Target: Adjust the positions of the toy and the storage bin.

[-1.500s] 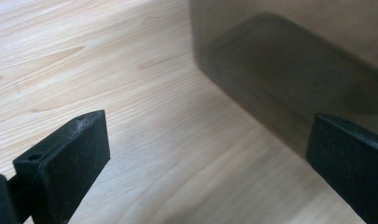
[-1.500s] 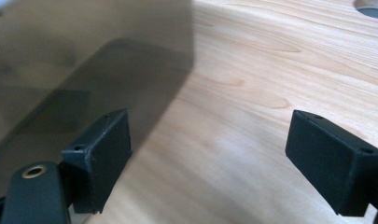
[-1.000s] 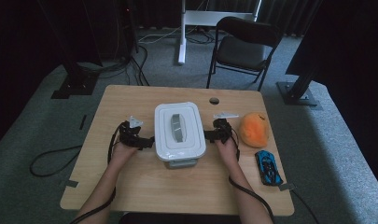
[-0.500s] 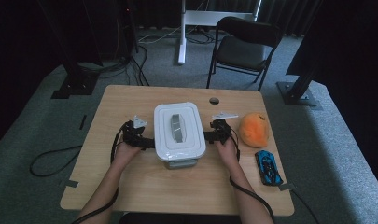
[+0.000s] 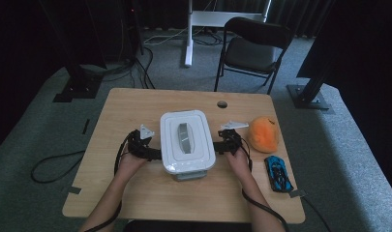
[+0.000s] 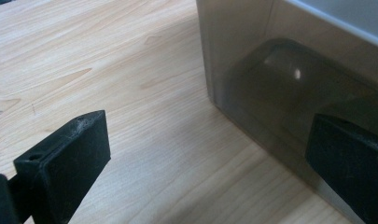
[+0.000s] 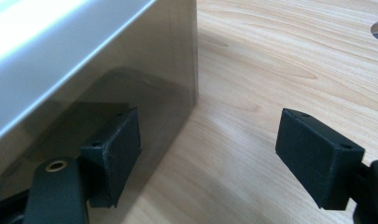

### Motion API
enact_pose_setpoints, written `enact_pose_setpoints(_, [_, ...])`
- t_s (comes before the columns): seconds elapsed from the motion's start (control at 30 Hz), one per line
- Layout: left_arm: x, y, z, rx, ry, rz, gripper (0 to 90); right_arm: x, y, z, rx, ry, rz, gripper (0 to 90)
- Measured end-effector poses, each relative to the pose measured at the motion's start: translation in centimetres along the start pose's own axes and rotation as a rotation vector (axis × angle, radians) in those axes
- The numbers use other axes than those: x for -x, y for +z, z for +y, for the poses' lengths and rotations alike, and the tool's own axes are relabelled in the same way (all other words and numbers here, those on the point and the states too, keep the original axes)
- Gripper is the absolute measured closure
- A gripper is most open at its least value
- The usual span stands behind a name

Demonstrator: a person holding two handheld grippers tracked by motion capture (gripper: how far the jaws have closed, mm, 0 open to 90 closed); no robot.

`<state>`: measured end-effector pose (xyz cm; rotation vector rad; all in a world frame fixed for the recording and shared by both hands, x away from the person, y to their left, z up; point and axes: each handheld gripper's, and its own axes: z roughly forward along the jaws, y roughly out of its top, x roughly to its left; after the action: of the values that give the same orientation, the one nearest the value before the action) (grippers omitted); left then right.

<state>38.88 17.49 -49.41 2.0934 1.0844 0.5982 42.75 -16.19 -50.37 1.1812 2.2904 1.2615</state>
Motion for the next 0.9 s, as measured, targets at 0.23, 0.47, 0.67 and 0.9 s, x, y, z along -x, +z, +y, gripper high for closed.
enact_pose_setpoints(0.23, [0.8,-0.7,-0.6,-0.004,0.010,0.001,0.7,-0.6,-1.1,-0.3,0.014,-0.024,0.027,21.8])
enact_pose_setpoints(0.47, [1.6,-1.5,-0.9,-0.002,0.031,0.004,1.0,-1.0,-1.7,-1.1,0.010,-0.035,0.038,21.8])
enact_pose_setpoints(0.67, [2.6,-2.2,-1.3,0.000,0.047,-0.011,1.0,-1.1,-2.3,-1.8,0.008,-0.040,0.049,21.8])
enact_pose_setpoints(0.9, [3.6,-3.0,-2.0,-0.001,0.061,-0.039,1.0,-1.3,-2.8,-2.5,0.016,-0.041,0.061,22.1])
